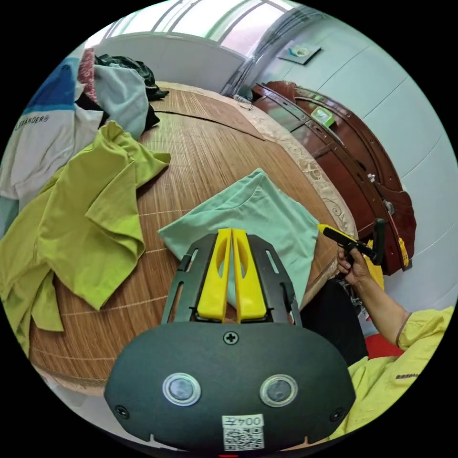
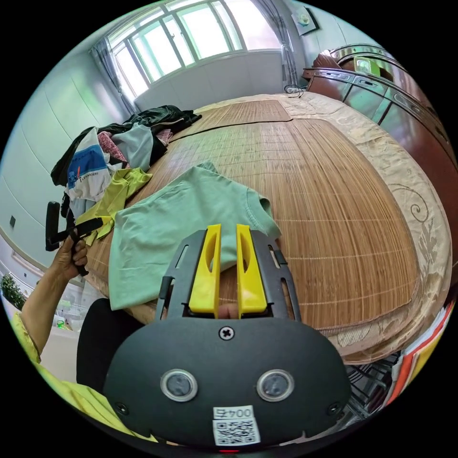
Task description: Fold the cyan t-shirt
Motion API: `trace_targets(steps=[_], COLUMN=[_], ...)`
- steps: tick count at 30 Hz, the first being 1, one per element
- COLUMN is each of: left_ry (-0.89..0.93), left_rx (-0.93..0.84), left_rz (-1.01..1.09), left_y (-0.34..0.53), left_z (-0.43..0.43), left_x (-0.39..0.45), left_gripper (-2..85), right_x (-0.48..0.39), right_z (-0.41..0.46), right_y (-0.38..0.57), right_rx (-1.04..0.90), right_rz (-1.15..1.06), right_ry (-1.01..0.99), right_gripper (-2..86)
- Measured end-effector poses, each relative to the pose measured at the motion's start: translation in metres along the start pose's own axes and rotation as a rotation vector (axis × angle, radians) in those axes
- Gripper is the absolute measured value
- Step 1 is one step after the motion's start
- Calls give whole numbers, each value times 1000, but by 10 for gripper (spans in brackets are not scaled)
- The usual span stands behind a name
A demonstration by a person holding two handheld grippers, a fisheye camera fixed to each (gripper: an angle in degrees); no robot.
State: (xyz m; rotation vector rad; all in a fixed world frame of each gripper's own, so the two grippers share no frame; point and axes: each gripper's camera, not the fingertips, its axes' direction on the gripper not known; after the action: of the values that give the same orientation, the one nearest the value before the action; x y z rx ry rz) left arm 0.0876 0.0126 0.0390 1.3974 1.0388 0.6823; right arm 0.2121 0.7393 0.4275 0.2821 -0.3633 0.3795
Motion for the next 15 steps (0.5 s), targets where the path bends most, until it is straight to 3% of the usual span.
trace_targets(steps=[4, 11, 15], left_ry=[-116, -8, -56], left_rx=[-176, 9, 4], left_rz=[-6, -55, -20], left_y=[-13, 34, 95], left_z=[66, -5, -30], left_x=[5, 38, 72], left_gripper=[6, 8, 8], right_x=[17, 15, 0], right_z=[33, -55, -76], right_y=[-21, 19, 80], right_rx=[-156, -63, -90], right_rz=[28, 0, 5], right_ry=[33, -190, -265], right_gripper=[62, 51, 44])
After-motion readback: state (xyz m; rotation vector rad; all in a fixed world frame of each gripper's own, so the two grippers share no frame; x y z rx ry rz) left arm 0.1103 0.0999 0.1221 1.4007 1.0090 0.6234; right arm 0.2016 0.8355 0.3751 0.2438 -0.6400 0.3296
